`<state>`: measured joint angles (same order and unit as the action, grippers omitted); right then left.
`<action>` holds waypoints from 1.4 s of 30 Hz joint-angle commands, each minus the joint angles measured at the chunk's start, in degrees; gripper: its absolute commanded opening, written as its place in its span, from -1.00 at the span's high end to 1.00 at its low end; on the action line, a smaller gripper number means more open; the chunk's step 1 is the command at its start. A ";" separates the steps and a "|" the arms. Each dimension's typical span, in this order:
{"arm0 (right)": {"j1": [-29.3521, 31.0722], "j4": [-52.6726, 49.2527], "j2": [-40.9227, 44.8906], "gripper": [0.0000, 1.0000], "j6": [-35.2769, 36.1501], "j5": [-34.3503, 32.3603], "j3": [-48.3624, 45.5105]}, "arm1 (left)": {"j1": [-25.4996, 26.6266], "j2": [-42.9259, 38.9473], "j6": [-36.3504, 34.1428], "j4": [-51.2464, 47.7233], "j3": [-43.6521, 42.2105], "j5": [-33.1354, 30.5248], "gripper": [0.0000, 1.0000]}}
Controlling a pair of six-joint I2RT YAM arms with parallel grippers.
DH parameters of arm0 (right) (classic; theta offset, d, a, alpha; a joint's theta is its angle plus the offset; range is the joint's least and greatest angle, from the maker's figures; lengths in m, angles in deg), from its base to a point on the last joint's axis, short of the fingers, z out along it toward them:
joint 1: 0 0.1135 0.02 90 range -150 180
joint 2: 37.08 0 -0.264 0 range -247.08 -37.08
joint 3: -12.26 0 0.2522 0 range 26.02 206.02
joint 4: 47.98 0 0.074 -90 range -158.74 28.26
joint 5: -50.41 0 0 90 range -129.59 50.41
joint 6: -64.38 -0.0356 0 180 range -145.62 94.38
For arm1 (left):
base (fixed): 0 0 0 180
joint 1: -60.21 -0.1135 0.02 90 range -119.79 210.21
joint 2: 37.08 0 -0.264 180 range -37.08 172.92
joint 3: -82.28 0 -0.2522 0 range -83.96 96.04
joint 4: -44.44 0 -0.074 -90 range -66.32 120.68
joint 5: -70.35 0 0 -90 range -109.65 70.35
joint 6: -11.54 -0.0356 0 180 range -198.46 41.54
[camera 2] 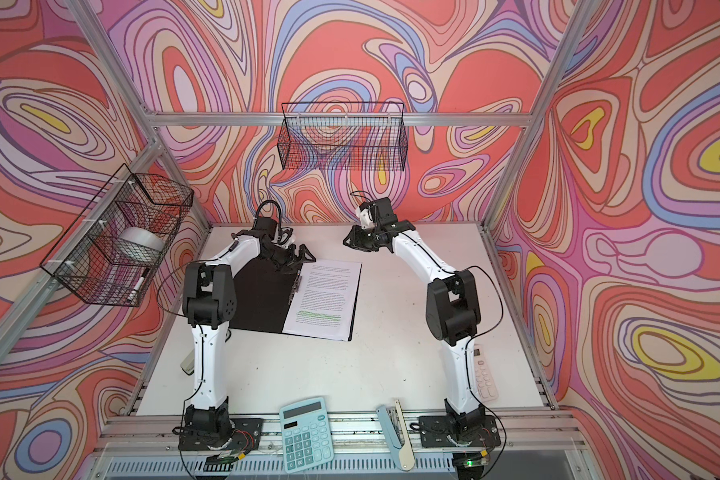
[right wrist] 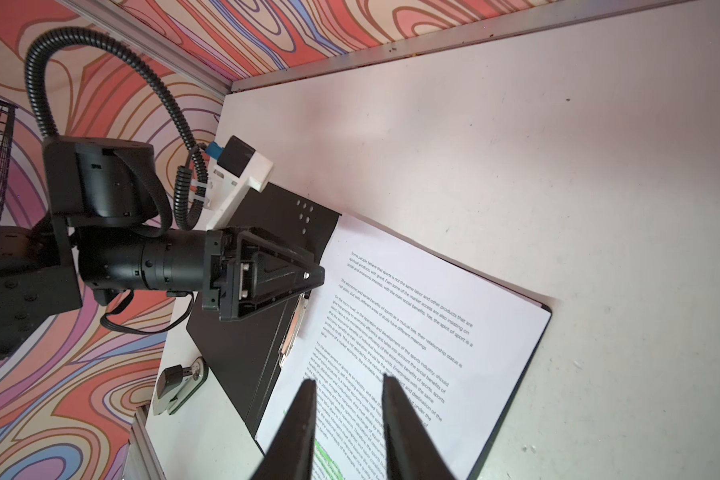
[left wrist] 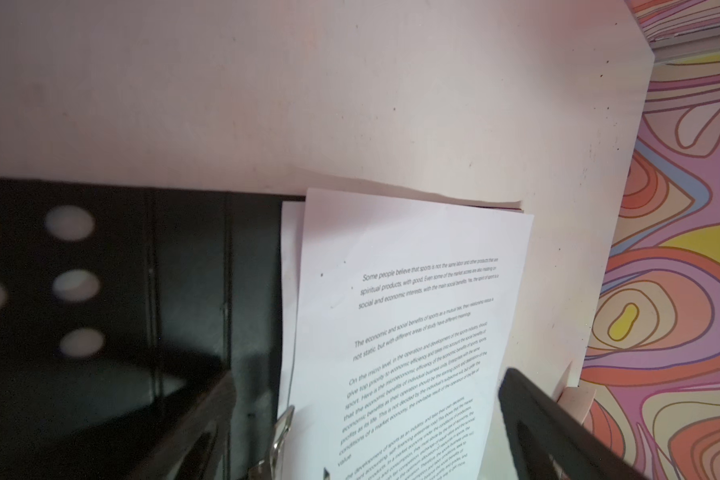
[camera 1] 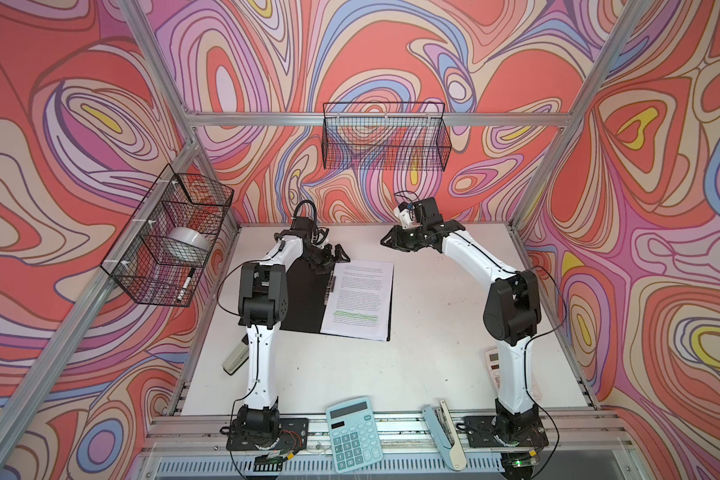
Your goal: Put the files into the folder
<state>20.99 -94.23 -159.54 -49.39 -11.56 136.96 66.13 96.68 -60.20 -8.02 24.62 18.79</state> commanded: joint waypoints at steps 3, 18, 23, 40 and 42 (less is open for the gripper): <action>0.10 -0.88 -0.74 0.41 0.92 -1.09 1.45 | 0.15 -3.71 0.20 2.36 -2.81 0.46 -1.00; 0.06 -1.72 -1.82 0.41 1.52 -0.87 1.92 | 0.04 -4.82 2.28 5.65 -4.99 6.52 -1.00; 0.10 -1.87 -2.07 0.41 1.76 -0.87 2.12 | -0.11 -7.72 4.47 9.45 -8.34 7.54 -1.00; 0.09 -4.94 -2.25 0.41 -1.39 -6.94 2.23 | -0.02 -14.46 -0.36 5.54 -14.79 16.70 -1.00; 0.03 -4.02 -0.18 0.40 -2.71 -7.85 -1.62 | -0.02 -16.10 -2.75 4.16 -16.22 17.14 -1.00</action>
<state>20.99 -96.98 -161.98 -50.05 -15.91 138.64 66.13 84.22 -58.26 -0.08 9.88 32.95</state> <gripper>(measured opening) 0.298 0.998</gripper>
